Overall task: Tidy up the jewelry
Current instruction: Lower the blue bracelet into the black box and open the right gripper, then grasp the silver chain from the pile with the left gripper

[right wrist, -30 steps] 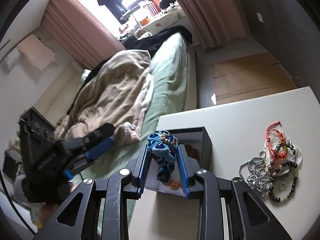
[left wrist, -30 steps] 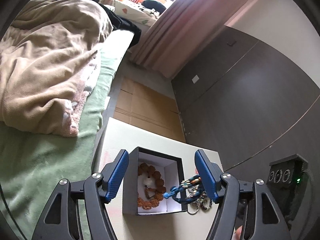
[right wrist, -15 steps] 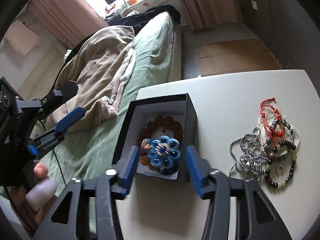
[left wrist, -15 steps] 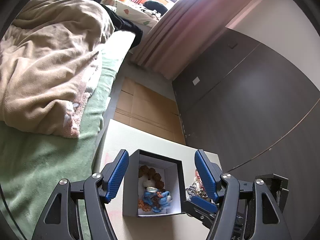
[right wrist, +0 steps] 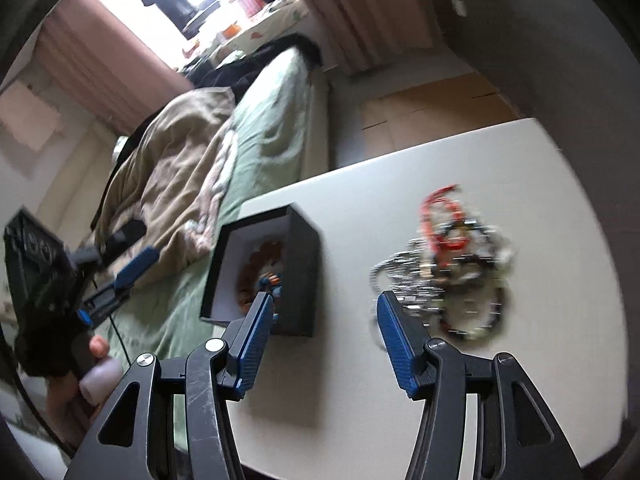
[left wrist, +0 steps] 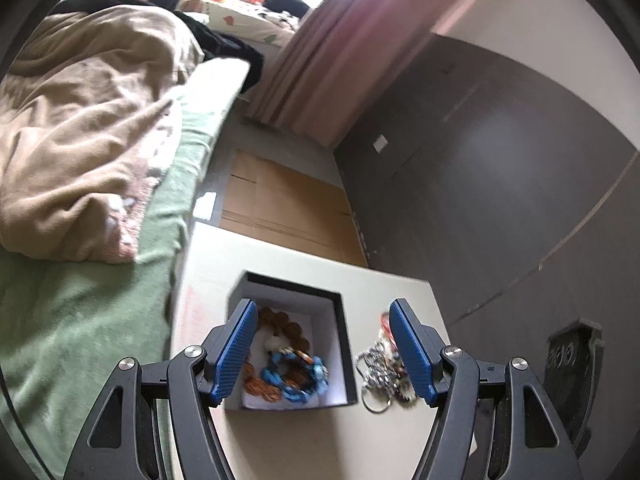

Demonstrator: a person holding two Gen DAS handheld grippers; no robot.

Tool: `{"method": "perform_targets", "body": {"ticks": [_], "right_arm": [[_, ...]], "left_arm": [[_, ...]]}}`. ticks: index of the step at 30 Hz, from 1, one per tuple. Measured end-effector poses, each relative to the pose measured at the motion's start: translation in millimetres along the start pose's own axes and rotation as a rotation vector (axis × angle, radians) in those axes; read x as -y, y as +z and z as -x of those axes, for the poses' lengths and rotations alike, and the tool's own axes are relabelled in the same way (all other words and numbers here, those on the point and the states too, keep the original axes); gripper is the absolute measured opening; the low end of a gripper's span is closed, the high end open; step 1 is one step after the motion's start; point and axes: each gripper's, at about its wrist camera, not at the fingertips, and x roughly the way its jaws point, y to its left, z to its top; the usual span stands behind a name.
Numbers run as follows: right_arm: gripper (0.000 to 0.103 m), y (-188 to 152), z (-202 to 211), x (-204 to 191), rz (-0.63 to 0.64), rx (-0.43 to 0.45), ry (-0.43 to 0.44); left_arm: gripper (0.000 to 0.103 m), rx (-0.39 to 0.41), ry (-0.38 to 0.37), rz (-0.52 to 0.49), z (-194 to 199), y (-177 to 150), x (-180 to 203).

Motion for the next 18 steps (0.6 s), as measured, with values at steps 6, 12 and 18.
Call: {"method": "perform_targets", "body": {"ticks": [6, 12, 18], "right_arm": [[0.065, 4, 28, 32, -0.062, 0.035, -0.029], [0.065, 4, 44, 56, -0.103, 0.047, -0.051], [0.066, 3, 49, 74, -0.141, 0.032, -0.046]], "left_arm": [[0.069, -0.048, -0.008, -0.125, -14, -22, 37], [0.069, -0.103, -0.011, -0.241, -30, -45, 67], [0.063, -0.158, -0.042, -0.253, -47, -60, 82]]}}
